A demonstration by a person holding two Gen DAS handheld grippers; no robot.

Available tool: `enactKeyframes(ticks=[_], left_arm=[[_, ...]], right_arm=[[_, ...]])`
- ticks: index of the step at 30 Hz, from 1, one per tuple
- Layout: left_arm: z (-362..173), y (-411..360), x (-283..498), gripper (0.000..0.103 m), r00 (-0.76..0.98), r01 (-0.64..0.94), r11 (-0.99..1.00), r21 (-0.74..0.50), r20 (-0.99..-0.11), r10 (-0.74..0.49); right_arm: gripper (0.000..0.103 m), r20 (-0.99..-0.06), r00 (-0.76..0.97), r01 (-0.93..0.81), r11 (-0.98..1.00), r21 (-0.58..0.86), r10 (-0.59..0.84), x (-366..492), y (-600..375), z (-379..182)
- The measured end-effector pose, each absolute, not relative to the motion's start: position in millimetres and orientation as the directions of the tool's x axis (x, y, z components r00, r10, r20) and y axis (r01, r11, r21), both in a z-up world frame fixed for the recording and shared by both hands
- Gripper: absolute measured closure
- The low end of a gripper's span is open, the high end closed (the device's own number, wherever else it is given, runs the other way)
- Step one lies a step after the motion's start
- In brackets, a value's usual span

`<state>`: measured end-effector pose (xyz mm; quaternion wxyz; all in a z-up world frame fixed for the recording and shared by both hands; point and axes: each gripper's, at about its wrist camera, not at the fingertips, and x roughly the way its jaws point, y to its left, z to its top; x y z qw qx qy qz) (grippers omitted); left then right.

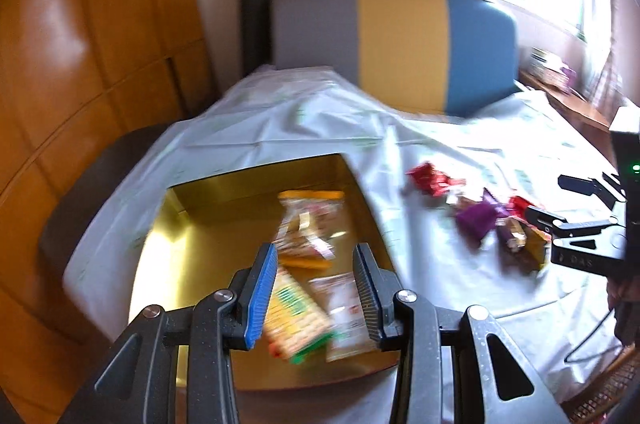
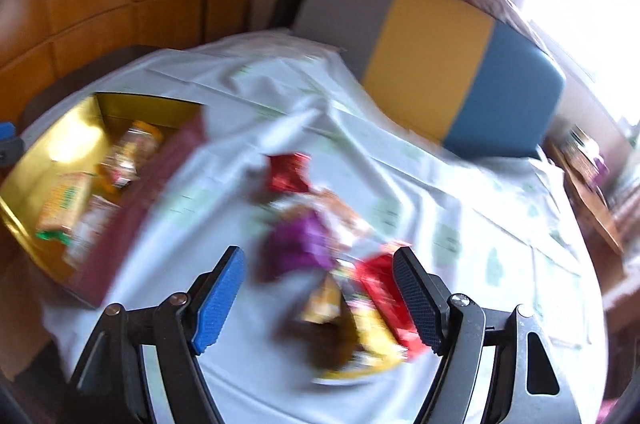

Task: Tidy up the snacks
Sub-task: 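Withdraw the right tool from the tray back toward the remaining snacks, then reach the left tool to the red candy pack and close on it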

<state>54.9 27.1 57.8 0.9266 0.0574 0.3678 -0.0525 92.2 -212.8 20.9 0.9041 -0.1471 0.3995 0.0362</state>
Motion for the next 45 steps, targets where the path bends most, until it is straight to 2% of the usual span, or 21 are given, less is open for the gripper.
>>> enactKeyframes(ticks=[5, 12, 14, 16, 18, 23, 25, 28, 35, 37, 42, 45], left_arm=[[61.1, -9.8, 82.6, 0.063, 0.663, 0.246, 0.969, 0.002, -0.73, -0.166], [47.0, -67.9, 139.5, 0.063, 0.519, 0.334, 0.935, -0.122, -0.804, -0.29], [35.3, -81.4, 158.6, 0.058, 0.48, 0.325, 0.935, -0.142, -0.827, -0.292], [21.0, -93.0, 178.8, 0.047, 0.441, 0.303, 0.939, -0.161, -0.85, -0.288], [10.8, -98.3, 194.2, 0.042, 0.412, 0.282, 0.939, -0.196, -0.859, -0.303], [-12.1, -109.5, 234.3, 0.04, 0.375, 0.214, 0.952, -0.218, -0.882, -0.286], [-19.3, -110.9, 247.4, 0.034, 0.364, 0.184, 0.954, -0.236, -0.885, -0.289], [-36.0, -112.0, 267.4, 0.032, 0.333, 0.118, 0.956, -0.267, -0.897, -0.292], [-62.9, -116.1, 290.2, 0.035, 0.305, 0.039, 0.961, -0.274, -0.912, -0.273], [-68.7, -116.6, 292.2, 0.054, 0.304, 0.032, 0.966, -0.256, -0.918, -0.253], [-65.3, -119.0, 278.5, 0.059, 0.347, 0.087, 0.972, -0.22, -0.908, -0.237], [-51.7, -121.4, 260.4, 0.059, 0.398, 0.14, 0.979, -0.151, -0.896, -0.195]], right_arm=[[0.026, -0.743, 0.664, -0.116, 0.97, -0.216, -0.086, 100.7, -264.2, 13.4], [0.026, -0.737, 0.674, 0.001, 0.997, -0.073, -0.054, 107.1, -304.9, 20.9], [0.023, -0.731, 0.681, 0.022, 0.999, -0.04, -0.044, 108.1, -309.9, 25.1], [0.022, -0.733, 0.68, 0.039, 0.999, 0.007, -0.021, 108.7, -316.4, 27.8], [0.022, -0.733, 0.68, 0.057, 0.998, 0.042, -0.008, 109.7, -321.6, 29.8], [0.02, -0.743, 0.669, 0.079, 0.994, 0.077, 0.004, 110.4, -329.1, 30.6], [0.02, -0.743, 0.67, 0.08, 0.993, 0.086, 0.011, 110.5, -329.7, 31.2], [0.019, -0.737, 0.676, 0.078, 0.992, 0.1, 0.021, 109.6, -330.5, 33.5], [0.018, -0.733, 0.68, 0.092, 0.988, 0.123, 0.028, 111.7, -335.5, 36.7], [0.018, -0.733, 0.679, 0.094, 0.987, 0.127, 0.029, 112.4, -336.2, 36.8], [0.018, -0.737, 0.676, 0.105, 0.987, 0.124, 0.02, 114.0, -339.1, 35.9], [0.018, -0.746, 0.666, 0.131, 0.983, 0.127, 0.008, 115.0, -344.6, 32.8]])
